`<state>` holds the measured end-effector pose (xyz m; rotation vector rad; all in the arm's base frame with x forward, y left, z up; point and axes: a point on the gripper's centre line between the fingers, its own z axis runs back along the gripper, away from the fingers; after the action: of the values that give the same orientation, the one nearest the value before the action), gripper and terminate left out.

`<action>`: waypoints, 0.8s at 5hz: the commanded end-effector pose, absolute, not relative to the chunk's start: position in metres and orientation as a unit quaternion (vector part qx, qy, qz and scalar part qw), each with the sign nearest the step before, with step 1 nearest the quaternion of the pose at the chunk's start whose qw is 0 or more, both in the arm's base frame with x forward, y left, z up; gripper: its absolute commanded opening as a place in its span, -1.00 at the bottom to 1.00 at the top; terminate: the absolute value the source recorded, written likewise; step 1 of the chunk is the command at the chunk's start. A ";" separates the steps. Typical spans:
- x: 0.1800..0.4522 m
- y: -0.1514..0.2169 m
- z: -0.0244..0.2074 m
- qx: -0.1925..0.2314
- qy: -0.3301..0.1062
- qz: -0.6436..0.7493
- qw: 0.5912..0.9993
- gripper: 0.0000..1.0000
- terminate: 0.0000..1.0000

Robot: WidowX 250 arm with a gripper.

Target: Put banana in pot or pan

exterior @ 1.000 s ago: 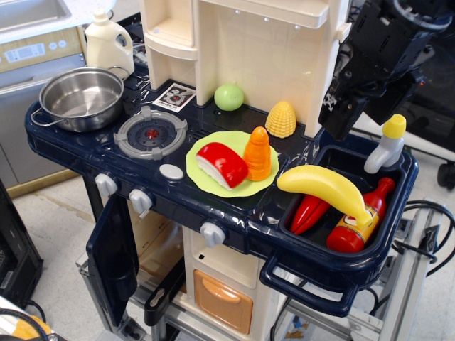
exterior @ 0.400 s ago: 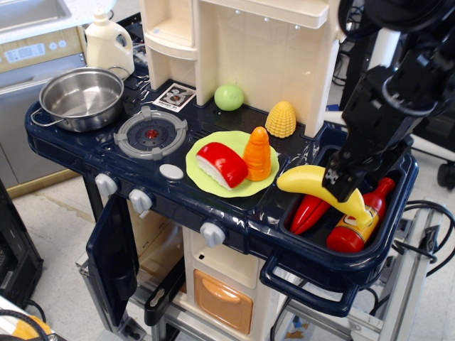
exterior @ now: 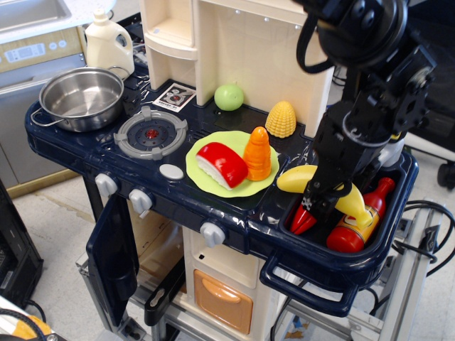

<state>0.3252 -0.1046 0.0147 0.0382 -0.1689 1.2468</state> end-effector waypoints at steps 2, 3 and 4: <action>0.325 -0.121 0.113 0.084 -0.013 0.644 0.760 -1.00 -1.00; 0.289 -0.074 0.151 0.090 0.004 0.628 0.773 -1.00 -1.00; 0.279 -0.025 0.161 0.095 -0.023 0.612 0.784 -1.00 -1.00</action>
<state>0.2669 -0.0156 0.1404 0.2609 -0.0421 1.3074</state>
